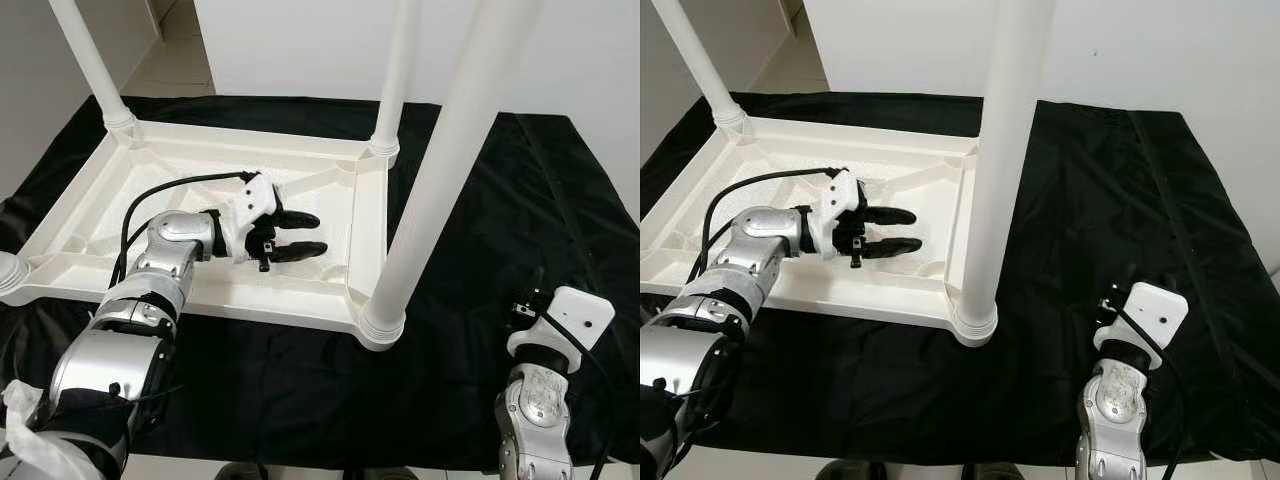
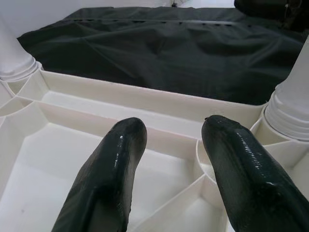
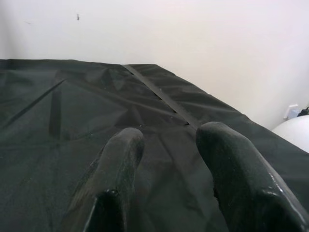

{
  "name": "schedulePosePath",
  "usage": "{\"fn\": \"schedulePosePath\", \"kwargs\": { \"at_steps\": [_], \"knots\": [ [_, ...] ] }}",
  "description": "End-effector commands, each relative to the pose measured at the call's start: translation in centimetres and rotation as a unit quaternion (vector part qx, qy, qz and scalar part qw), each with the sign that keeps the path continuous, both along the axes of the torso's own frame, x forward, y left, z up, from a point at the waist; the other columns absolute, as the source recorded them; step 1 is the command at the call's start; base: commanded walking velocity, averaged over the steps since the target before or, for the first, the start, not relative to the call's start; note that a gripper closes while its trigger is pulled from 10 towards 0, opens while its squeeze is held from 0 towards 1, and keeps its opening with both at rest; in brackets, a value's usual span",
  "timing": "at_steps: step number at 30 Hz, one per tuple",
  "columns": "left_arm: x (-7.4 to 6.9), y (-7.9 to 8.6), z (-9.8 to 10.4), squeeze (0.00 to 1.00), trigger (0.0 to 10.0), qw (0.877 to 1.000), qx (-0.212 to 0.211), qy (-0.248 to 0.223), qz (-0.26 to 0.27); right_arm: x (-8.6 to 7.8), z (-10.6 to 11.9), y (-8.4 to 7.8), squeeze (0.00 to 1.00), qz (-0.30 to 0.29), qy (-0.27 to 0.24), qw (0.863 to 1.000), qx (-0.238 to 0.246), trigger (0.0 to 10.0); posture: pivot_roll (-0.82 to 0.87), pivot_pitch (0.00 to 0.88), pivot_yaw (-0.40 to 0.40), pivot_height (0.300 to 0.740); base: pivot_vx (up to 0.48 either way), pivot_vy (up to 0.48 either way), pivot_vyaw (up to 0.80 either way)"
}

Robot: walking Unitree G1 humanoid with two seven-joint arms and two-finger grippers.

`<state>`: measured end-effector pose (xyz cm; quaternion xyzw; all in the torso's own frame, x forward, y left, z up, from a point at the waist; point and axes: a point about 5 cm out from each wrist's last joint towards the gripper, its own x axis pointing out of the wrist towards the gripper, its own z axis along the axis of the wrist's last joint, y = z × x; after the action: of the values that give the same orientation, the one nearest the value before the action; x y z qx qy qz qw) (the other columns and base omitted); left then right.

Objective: Building children table

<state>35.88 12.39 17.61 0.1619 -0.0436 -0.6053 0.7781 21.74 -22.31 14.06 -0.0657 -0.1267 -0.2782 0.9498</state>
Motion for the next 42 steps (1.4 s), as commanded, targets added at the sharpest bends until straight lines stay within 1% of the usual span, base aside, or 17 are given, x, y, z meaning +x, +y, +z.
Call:
{"fn": "schedulePosePath", "kwargs": {
  "at_steps": [1,3,4,7,10,13,17,23,27,28,30,31,34,36,37,40,42],
  "knots": [
    [1.4,0.7,0.1,0.0,10.0,0.983,-0.055,-0.024,0.175,0.2,-0.1,0.1,0.0,0.003,0.0,1.0,0.005,10.0,-0.01,0.077,0.023,0.74,0.0,0.0,0.0],
    [1.7,0.7,0.8,0.0,10.0,0.978,-0.091,-0.023,0.188,0.5,0.0,0.4,0.0,0.016,-0.001,1.0,0.005,10.0,0.0,0.079,0.011,0.74,0.0,0.0,0.0],
    [1.7,0.7,0.8,0.0,10.0,0.978,-0.091,-0.023,0.188,0.5,0.0,0.4,0.0,0.016,-0.001,1.0,0.005,10.0,0.0,0.079,0.011,0.74,0.0,0.0,0.0],
    [1.8,0.7,1.2,0.0,10.0,0.973,-0.114,-0.019,0.199,0.6,-0.1,0.3,0.0,0.025,0.003,1.0,0.005,10.0,0.01,0.073,-0.003,0.74,0.0,0.0,0.0],
    [1.8,0.7,1.3,0.0,10.0,0.97,-0.118,-0.026,0.21,0.5,-0.3,0.2,0.0,0.026,0.006,1.0,0.005,10.0,0.02,0.074,-0.017,0.74,0.0,0.0,0.0],
    [1.9,1.2,1.0,0.0,10.0,0.955,-0.141,-0.017,0.259,0.8,-0.3,0.1,0.0,0.032,0.011,0.999,-0.003,10.0,0.0,0.073,-0.025,0.74,0.0,0.0,0.0],
    [1.9,1.2,1.0,0.0,10.0,0.954,-0.142,-0.016,0.263,0.8,-0.2,0.1,0.0,0.032,0.011,0.999,-0.004,10.0,0.0,0.073,-0.025,0.74,0.0,0.0,0.0],
    [2.2,1.7,0.5,0.0,10.0,0.938,-0.163,0.007,0.305,0.8,-0.3,-0.3,0.0,0.041,0.015,0.999,-0.002,10.0,-0.02,0.089,-0.038,0.74,0.0,0.0,0.0],
    [2.1,1.6,0.6,0.0,10.0,0.939,-0.164,0.005,0.301,0.8,-0.3,-0.2,0.0,0.042,0.016,0.999,-0.002,10.0,-0.04,0.092,-0.041,0.74,0.0,0.0,0.0],
    [2.2,1.1,1.0,0.0,10.0,0.937,-0.173,-0.001,0.303,0.8,-0.2,-0.1,0.0,0.053,0.016,0.998,0.003,10.0,-0.04,0.09,-0.04,0.74,0.0,0.0,0.0],
    [2.3,0.6,1.3,0.0,10.0,0.932,-0.175,-0.011,0.317,0.6,0.1,0.0,0.0,0.071,0.011,0.997,0.007,10.0,-0.05,0.084,-0.031,0.74,0.0,0.0,0.0],
    [2.2,0.5,1.0,0.0,10.0,0.932,-0.178,-0.004,0.315,0.3,0.1,0.1,0.0,0.082,0.009,0.997,0.005,10.0,-0.06,0.078,-0.015,0.74,0.0,0.0,0.0],
    [2.1,0.5,0.8,0.0,10.0,0.933,-0.179,0.002,0.312,0.1,0.1,0.1,0.0,0.088,0.009,0.996,0.003,10.0,-0.06,0.078,-0.015,0.74,0.0,0.0,0.0],
    [2.1,0.7,0.5,0.0,10.0,0.931,-0.176,0.01,0.32,-0.1,0.0,0.2,0.0,0.101,0.012,0.995,0.002,10.0,-0.06,0.069,-0.006,0.74,0.0,0.0,0.0],
    [2.1,0.9,0.5,0.0,10.0,0.928,-0.174,0.016,0.329,-0.4,-0.1,0.4,0.0,0.117,0.015,0.993,0.002,10.0,-0.06,0.063,0.004,0.74,0.0,0.0,0.0],
    [2.1,1.1,0.4,0.0,10.0,0.926,-0.173,0.021,0.335,-0.6,-0.2,0.5,0.0,0.129,0.017,0.991,0.001,10.0,-0.06,0.063,0.004,0.74,0.0,0.0,0.0],
    [1.7,1.5,0.1,0.0,10.0,0.933,-0.161,0.028,0.32,-1.4,-0.5,0.6,0.02,0.157,0.032,0.987,-0.006,10.0,-0.06,0.045,0.018,0.74,0.0,0.0,0.0]
  ]
}}
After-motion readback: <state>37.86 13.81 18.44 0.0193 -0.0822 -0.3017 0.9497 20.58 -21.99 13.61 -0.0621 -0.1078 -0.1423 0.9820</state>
